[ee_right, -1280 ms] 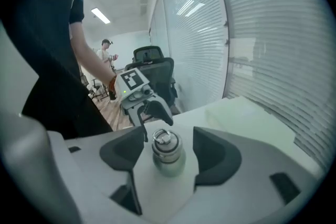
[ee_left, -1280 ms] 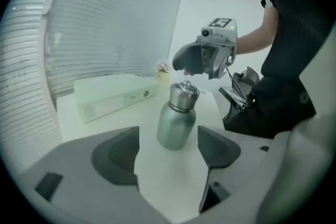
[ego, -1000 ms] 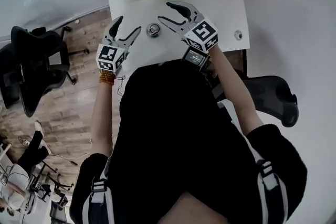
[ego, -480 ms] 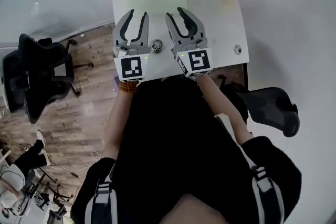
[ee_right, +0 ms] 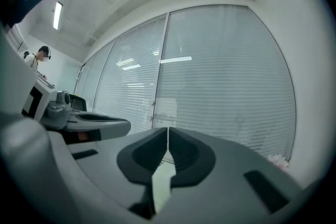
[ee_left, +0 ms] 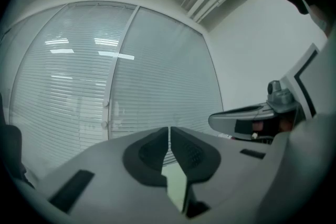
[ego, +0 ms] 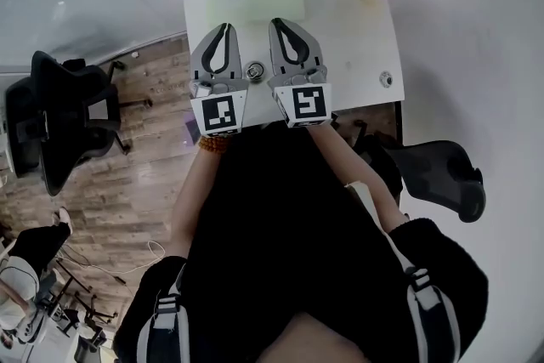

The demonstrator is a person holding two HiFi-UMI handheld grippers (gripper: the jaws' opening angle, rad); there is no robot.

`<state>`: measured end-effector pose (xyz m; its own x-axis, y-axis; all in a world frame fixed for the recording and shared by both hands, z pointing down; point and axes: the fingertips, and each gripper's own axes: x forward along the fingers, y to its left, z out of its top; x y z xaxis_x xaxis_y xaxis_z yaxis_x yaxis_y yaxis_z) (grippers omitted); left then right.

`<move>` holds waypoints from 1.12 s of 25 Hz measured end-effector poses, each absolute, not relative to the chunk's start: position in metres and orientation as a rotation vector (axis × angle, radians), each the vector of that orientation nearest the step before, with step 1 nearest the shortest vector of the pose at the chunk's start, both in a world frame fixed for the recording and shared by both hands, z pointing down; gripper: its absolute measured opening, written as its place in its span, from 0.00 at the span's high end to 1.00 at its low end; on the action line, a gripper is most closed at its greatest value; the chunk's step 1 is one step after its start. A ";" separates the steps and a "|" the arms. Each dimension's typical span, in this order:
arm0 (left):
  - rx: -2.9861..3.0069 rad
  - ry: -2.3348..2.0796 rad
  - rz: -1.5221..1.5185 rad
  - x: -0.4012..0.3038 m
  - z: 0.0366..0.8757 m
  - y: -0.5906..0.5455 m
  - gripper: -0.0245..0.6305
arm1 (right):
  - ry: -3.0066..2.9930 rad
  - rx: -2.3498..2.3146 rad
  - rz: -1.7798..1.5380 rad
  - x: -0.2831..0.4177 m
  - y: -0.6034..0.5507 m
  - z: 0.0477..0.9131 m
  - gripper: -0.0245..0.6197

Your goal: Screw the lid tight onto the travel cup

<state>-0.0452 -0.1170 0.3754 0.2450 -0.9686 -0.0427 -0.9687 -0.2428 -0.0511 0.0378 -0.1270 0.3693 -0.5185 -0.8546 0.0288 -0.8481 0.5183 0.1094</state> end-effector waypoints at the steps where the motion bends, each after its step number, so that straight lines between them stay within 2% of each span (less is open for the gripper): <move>1: -2.429 1.886 -0.016 -0.045 0.378 -0.116 0.93 | -2.660 1.493 -0.124 0.037 -0.127 0.371 0.95; 28: -2.407 1.939 -0.055 -0.055 0.393 -0.098 0.93 | -2.660 1.233 -0.084 -0.010 -0.082 0.412 0.96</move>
<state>-0.0547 -0.0983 0.3932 0.2130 -0.9770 -0.0034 -0.9753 -0.2124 -0.0611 -0.0104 -0.0820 0.4124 -0.6290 -0.7599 0.1638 -0.7480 0.6490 0.1386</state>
